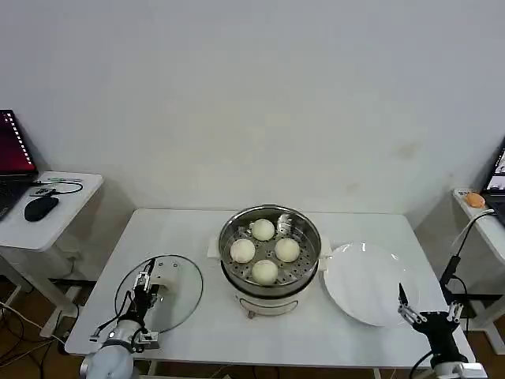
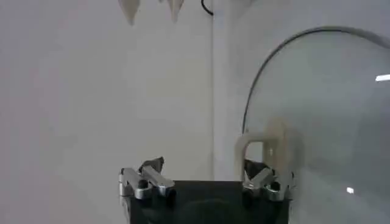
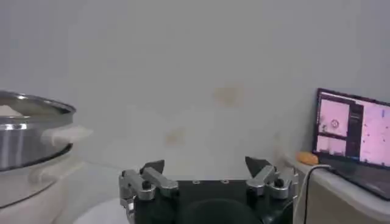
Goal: Take steamed baozi put them in steamer then cover it.
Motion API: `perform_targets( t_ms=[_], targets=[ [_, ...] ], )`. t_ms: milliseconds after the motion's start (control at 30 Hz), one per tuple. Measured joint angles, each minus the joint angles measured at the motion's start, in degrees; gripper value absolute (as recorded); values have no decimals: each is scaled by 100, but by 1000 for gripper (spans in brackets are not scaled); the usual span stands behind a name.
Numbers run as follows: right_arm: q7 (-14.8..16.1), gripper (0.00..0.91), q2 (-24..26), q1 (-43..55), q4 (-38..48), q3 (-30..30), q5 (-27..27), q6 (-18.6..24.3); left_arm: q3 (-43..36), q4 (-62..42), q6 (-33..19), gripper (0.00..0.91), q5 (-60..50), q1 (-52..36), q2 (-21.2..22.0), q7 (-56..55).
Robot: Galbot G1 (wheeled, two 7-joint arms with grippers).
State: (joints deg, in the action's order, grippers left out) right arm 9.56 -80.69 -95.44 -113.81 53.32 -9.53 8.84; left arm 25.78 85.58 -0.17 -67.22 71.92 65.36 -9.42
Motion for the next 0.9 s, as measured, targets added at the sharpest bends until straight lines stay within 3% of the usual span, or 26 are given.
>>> perform_targets(
  t_ms=[600,900],
  targets=[
    [-59,907,-2,-55,-236,-228,31,11,215,200,46,0,-243,146,154,-386],
    [-42,907,65,-19,-342,-320,64,-20,488,921,296,0,-140,494,100,-575]
  ],
)
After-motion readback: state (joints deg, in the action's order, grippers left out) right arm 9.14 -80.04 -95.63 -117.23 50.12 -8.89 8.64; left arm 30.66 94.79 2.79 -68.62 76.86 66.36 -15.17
